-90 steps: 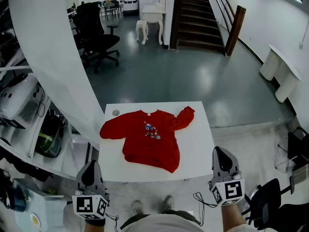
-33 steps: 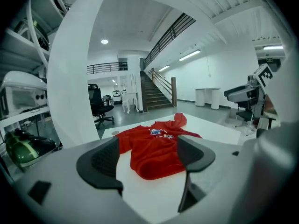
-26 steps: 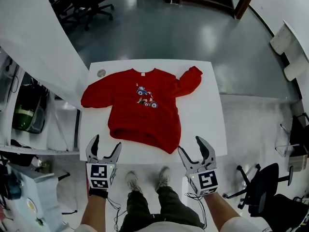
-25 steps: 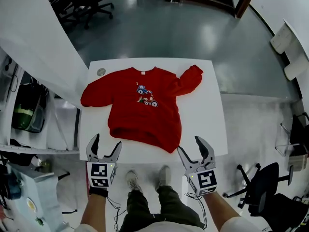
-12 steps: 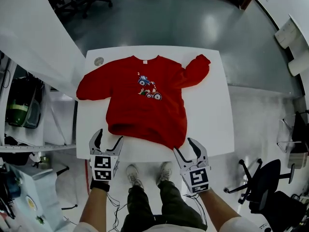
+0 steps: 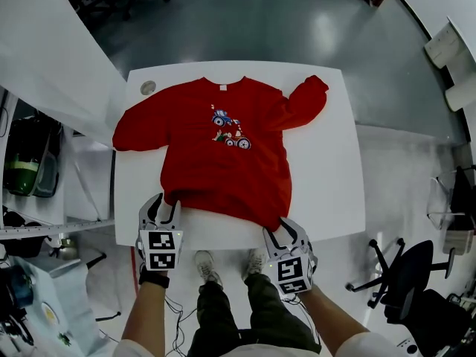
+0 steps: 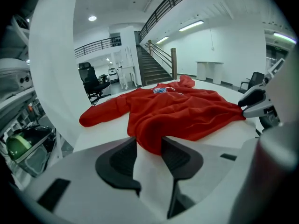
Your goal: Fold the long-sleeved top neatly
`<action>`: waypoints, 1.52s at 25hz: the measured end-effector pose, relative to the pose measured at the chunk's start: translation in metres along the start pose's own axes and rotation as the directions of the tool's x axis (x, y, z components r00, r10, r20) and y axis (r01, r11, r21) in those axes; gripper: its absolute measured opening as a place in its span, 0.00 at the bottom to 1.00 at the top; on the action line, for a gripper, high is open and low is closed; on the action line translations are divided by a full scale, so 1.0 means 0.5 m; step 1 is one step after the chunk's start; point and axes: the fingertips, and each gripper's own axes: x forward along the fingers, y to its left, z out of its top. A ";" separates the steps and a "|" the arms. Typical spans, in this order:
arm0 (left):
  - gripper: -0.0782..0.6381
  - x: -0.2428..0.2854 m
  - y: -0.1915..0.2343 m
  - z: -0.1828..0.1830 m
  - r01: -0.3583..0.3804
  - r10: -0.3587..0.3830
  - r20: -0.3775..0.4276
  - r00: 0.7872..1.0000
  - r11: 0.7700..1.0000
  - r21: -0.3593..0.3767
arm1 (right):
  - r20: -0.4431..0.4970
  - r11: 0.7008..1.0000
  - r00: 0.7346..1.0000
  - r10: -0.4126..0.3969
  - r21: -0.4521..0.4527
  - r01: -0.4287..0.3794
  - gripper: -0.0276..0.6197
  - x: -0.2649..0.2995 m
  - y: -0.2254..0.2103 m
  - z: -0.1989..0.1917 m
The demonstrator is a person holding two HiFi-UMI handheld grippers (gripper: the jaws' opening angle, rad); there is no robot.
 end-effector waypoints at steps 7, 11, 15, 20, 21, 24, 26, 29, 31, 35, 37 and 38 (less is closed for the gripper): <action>0.15 0.010 -0.015 -0.024 -0.020 0.025 -0.066 0.997 0.997 0.074 | -0.043 0.997 0.996 -0.076 -0.037 0.074 0.14 0.008 -0.017 -0.015; 0.14 -0.002 -0.019 -0.028 -0.002 0.008 -0.072 0.997 0.997 0.077 | -0.035 0.995 0.995 -0.098 -0.038 0.097 0.10 -0.006 -0.030 -0.021; 0.14 -0.036 -0.023 -0.033 0.016 -0.013 -0.057 0.998 0.998 0.053 | -0.001 0.995 0.995 -0.098 -0.026 0.098 0.10 -0.030 -0.042 -0.013; 0.14 -0.090 -0.049 -0.039 0.042 -0.043 -0.024 0.999 0.999 -0.013 | 0.036 0.995 0.994 -0.100 0.012 0.100 0.09 -0.059 -0.064 -0.017; 0.14 -0.099 -0.055 -0.044 0.047 -0.047 -0.022 0.999 0.999 -0.027 | 0.042 0.995 0.994 -0.102 0.022 0.101 0.09 -0.063 -0.069 -0.018; 0.14 -0.121 -0.079 -0.072 0.059 -0.062 -0.038 0.997 0.996 -0.061 | 0.039 0.993 0.993 -0.114 0.046 0.112 0.09 -0.073 -0.080 -0.026; 0.14 -0.131 -0.097 -0.097 0.065 -0.070 -0.060 0.996 0.995 -0.074 | 0.031 0.991 0.992 -0.119 0.058 0.117 0.09 -0.078 -0.084 -0.036; 0.14 -0.140 -0.117 -0.124 0.064 -0.070 -0.086 0.994 0.995 -0.077 | 0.019 0.990 0.992 -0.123 0.067 0.121 0.09 -0.083 -0.087 -0.053; 0.14 -0.142 -0.122 -0.137 0.049 -0.055 -0.104 0.993 0.997 -0.061 | 0.011 0.991 0.992 -0.122 0.062 0.121 0.09 -0.082 -0.087 -0.064; 0.14 -0.139 -0.126 -0.165 0.016 -0.017 -0.150 0.988 1.000 -0.009 | -0.022 0.991 0.993 -0.118 0.055 0.119 0.09 -0.076 -0.082 -0.088; 0.14 -0.138 -0.127 -0.167 0.017 -0.018 -0.152 0.988 1.000 -0.010 | -0.043 0.991 0.992 -0.119 0.051 0.121 0.09 -0.073 -0.083 -0.104; 0.14 -0.137 -0.127 -0.168 0.018 -0.020 -0.151 0.988 1.000 -0.013 | -0.053 0.991 0.991 -0.119 0.049 0.122 0.09 -0.071 -0.083 -0.111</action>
